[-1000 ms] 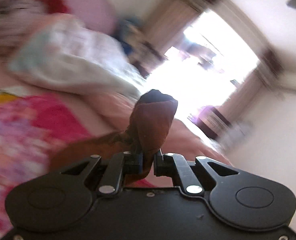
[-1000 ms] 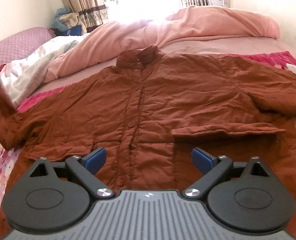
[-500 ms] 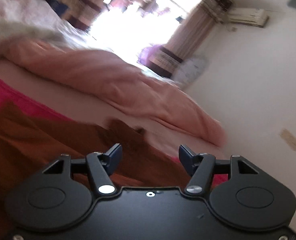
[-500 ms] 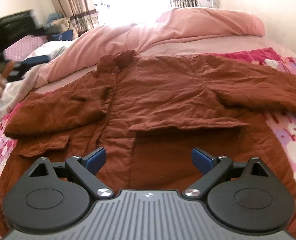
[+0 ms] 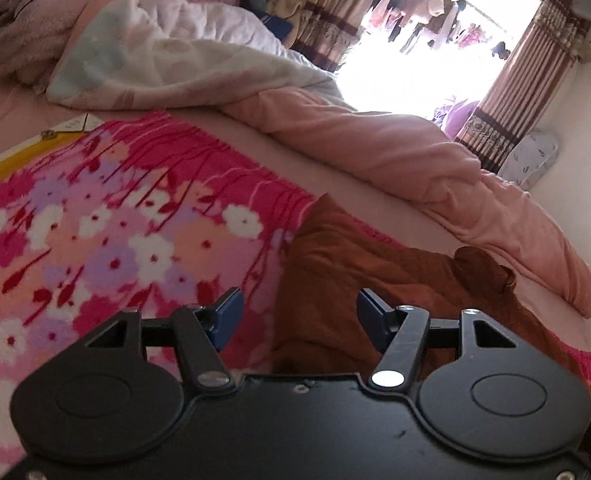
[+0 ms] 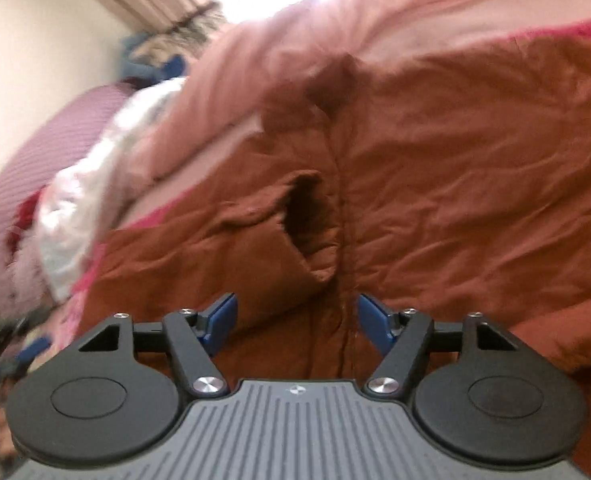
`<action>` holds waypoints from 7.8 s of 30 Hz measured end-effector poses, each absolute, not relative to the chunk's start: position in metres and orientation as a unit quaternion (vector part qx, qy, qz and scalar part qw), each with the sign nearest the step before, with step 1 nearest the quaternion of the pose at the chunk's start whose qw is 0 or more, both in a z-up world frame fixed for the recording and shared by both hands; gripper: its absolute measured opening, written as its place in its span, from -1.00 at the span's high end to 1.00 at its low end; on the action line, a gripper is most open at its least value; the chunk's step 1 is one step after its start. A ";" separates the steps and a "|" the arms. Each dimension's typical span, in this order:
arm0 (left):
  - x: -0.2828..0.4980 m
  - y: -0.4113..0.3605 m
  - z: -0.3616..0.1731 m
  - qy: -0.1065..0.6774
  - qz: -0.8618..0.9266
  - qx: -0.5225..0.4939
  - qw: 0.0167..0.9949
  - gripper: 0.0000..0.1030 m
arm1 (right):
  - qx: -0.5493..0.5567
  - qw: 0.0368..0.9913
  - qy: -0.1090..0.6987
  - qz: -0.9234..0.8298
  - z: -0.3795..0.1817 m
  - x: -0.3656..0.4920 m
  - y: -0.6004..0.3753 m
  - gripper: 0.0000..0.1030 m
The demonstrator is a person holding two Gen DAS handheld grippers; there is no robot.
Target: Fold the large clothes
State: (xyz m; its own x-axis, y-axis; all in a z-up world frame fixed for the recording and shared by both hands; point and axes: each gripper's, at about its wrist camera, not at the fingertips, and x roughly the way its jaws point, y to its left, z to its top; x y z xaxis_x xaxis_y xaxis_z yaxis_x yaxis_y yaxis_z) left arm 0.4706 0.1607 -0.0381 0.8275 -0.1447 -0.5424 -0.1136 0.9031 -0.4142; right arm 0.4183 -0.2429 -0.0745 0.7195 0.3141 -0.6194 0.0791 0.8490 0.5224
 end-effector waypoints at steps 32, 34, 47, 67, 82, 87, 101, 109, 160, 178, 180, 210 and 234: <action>0.445 0.129 -0.049 0.292 -0.057 -0.162 0.941 -0.25 | 0.294 0.899 0.324 -0.027 -0.080 0.384 -0.280 -0.22; 0.437 0.134 -0.060 0.302 -0.064 -0.153 0.939 -0.25 | 0.312 0.891 0.328 -0.020 -0.089 0.385 -0.290 -0.22; 0.440 0.128 -0.094 0.339 -0.062 -0.124 0.930 -0.25 | 0.325 0.895 0.303 0.040 -0.070 0.399 -0.291 0.86; 0.480 0.111 -0.092 0.303 -0.033 -0.077 0.949 0.11 | 0.302 0.917 0.261 0.008 -0.055 0.394 -0.301 0.87; 0.434 0.133 -0.039 0.282 -0.058 -0.156 0.945 0.04 | 0.233 0.939 0.250 0.025 -0.048 0.377 -0.296 0.37; 0.448 0.103 -0.022 0.260 -0.103 -0.167 0.945 0.02 | 0.239 0.931 0.271 0.047 -0.053 0.389 -0.280 0.37; 0.484 0.085 -0.068 0.330 -0.112 -0.192 0.917 -0.01 | 0.312 0.917 0.246 -0.033 -0.059 0.341 -0.392 0.00; 0.480 0.083 -0.057 0.317 -0.102 -0.173 0.927 -0.05 | 0.374 0.863 0.193 -0.282 -0.089 0.257 -0.577 -0.06; 0.477 0.065 -0.053 0.305 -0.105 -0.156 0.933 -0.09 | 0.332 0.898 0.039 -0.288 -0.011 0.260 -0.562 0.86; 0.475 0.052 -0.047 0.318 -0.196 -0.259 0.891 -0.10 | 0.191 0.954 0.214 0.093 -0.025 0.379 -0.230 -0.15; 0.483 0.039 -0.050 0.329 -0.213 -0.277 0.878 -0.09 | 0.216 0.952 0.207 0.059 -0.026 0.375 -0.248 -0.15; 0.506 -0.050 -0.089 0.383 -0.238 -0.216 0.866 0.40 | 0.138 0.952 0.256 -0.099 -0.049 0.394 -0.297 -0.19; 0.528 -0.094 -0.079 0.337 -0.203 -0.144 0.908 -0.07 | 0.141 0.934 0.279 -0.172 -0.066 0.440 -0.387 -0.11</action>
State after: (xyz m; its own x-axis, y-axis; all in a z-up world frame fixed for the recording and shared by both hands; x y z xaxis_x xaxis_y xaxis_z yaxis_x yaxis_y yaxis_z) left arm 0.5280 -0.0942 -0.0792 0.6903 -0.4650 -0.5543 0.2705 0.8764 -0.3984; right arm 0.4400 -0.3871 -0.0664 0.7848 -0.2429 -0.5702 0.4005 0.9009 0.1675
